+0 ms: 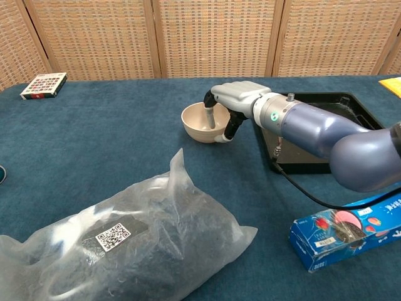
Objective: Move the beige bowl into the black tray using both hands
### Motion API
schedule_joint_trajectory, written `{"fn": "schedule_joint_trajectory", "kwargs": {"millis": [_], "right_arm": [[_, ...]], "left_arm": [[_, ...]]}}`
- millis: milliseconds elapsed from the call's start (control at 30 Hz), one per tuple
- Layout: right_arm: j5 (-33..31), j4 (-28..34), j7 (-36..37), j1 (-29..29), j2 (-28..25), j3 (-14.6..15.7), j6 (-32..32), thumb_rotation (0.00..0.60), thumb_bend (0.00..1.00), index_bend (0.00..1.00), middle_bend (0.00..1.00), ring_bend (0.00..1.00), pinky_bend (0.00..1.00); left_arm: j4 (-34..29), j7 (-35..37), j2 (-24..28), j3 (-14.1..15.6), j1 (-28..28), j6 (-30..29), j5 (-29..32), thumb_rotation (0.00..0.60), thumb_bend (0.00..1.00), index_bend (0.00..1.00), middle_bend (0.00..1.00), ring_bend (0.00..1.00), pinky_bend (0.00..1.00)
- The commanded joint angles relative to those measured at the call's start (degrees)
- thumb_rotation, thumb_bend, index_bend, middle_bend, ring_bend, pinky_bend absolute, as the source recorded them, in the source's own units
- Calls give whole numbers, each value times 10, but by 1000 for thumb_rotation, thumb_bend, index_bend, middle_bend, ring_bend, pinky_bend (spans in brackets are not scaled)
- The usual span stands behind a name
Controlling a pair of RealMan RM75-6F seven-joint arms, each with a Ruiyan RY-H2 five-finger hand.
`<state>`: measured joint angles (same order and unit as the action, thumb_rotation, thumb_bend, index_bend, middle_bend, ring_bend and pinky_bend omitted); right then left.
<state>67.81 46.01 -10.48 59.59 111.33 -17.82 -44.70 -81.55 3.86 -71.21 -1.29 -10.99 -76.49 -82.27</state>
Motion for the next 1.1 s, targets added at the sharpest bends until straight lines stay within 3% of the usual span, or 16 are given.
{"fn": "schedule_joint_trajectory", "kwargs": {"millis": [33, 500, 800, 1100], "right_arm": [[5, -13, 11, 4, 7, 2, 3, 600, 468, 548, 222, 13, 84], [24, -46, 42, 5, 20, 9, -6, 600, 560, 592, 257, 35, 107], [29, -48, 46, 0, 21, 13, -11, 600, 557, 696, 318, 54, 115], [33, -40, 37, -3, 16, 13, -22, 600, 553, 692, 314, 61, 116]], "left_arm": [[0, 0, 0, -1, 0, -1, 0, 600, 0, 0, 0, 0, 0], [-1, 0, 1, -3, -1, 5, 2, 600, 0, 0, 0, 0, 0], [-3, 1, 2, -5, 0, 6, 2, 600, 0, 0, 0, 0, 0], [-4, 3, 3, -5, 0, 6, 0, 600, 0, 0, 0, 0, 0]]}}
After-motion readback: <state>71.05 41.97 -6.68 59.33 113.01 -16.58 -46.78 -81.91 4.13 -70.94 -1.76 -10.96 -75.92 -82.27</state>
